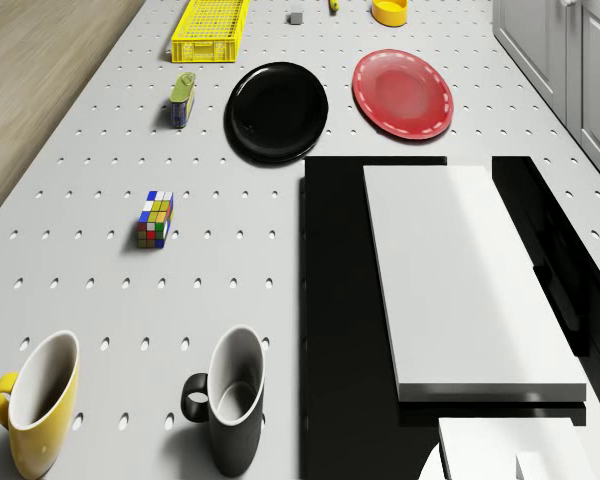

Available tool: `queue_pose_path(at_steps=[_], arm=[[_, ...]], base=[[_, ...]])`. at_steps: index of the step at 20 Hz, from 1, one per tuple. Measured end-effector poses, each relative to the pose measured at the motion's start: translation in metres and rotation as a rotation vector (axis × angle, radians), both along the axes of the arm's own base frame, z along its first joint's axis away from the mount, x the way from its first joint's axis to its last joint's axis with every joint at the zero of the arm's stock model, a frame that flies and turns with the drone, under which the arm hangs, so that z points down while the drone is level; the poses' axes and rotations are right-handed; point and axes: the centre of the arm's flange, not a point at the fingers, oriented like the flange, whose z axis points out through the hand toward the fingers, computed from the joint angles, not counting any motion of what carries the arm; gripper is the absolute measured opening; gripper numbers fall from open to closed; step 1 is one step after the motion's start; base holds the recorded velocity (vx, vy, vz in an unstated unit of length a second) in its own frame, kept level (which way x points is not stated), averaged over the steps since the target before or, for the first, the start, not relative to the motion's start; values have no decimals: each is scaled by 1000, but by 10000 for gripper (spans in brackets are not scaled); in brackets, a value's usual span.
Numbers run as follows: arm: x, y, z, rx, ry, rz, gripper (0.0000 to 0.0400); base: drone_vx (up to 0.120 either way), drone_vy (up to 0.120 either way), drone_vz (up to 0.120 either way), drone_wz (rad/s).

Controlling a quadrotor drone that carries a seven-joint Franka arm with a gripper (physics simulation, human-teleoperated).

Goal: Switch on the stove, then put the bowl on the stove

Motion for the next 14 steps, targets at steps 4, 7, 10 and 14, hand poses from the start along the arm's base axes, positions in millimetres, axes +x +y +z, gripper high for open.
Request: queue_pose_path(at_steps=[4,7,10,14], arm=[[0,0,0,0,-3,0,400],[0,0,1,-1,-5,0,400],[-1,0,1,-1,-8,0,400],[-1,0,1,-3,-11,0,400]], base=[[80,-120,0,0],[0,-120,0,0],[0,-120,0,0],[0,-120,0,0]])
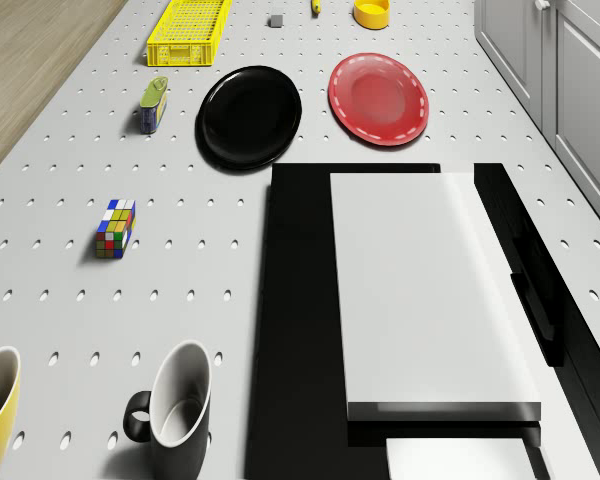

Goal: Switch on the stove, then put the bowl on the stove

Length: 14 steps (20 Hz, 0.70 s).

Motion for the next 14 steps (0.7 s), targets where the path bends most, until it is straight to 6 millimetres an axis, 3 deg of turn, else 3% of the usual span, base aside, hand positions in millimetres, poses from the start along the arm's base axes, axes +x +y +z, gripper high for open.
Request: queue_pose_path(at_steps=[14], arm=[[-1,3,0,-30,-11,-1,400]], base=[[0,-120,0,0]])
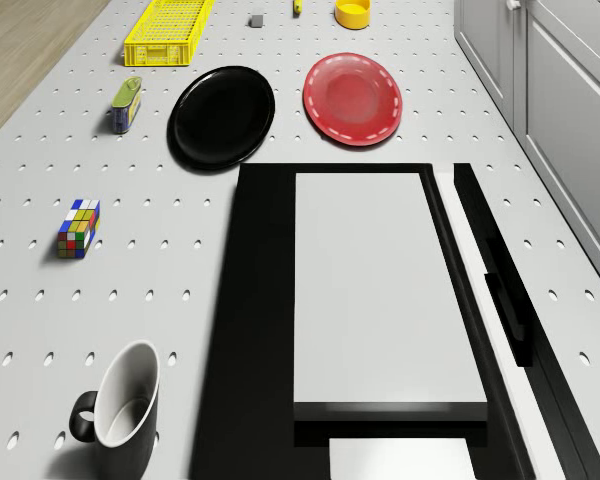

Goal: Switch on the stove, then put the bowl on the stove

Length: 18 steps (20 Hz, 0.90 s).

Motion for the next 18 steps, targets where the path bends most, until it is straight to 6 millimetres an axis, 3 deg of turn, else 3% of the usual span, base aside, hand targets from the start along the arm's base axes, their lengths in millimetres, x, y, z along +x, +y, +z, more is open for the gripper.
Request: queue_pose_path(at_steps=[2,6,11,15,18], arm=[[0,1,0,-14,-2,0,400],[0,6,0,-59,-5,-2,400],[-1,18,-2,-182,-8,-5,400],[-1,37,-9,-386,-11,-10,400],[-1,59,-23,-648,-12,-17,400]], base=[[0,-120,0,0],[100,-120,0,0],[0,-120,0,0],[0,-120,0,0],[0,-120,0,0]])
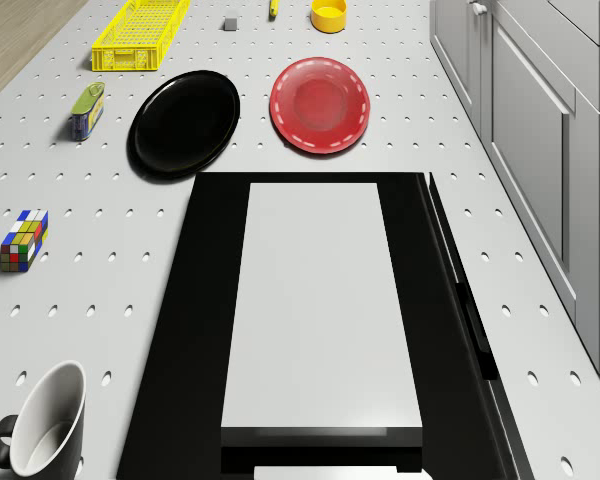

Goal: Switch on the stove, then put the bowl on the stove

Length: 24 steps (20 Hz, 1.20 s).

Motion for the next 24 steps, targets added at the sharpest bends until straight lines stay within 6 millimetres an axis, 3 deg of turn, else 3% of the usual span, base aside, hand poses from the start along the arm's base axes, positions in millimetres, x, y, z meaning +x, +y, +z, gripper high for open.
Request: queue_pose_path(at_steps=[3,6,10,13,18,24], arm=[[1,24,-30,-387,-1,-13,400],[2,36,-77,-883,0,-30,400],[4,16,-137,-1537,0,-55,400],[5,-10,-161,-1894,1,-67,400],[5,-40,-174,-2224,3,-73,400],[5,-55,-177,-2379,5,-73,400]], base=[[0,-53,0,0],[0,0,-107,0],[0,0,-120,0],[0,0,-120,0],[0,0,-120,0],[80,0,-120,0]])
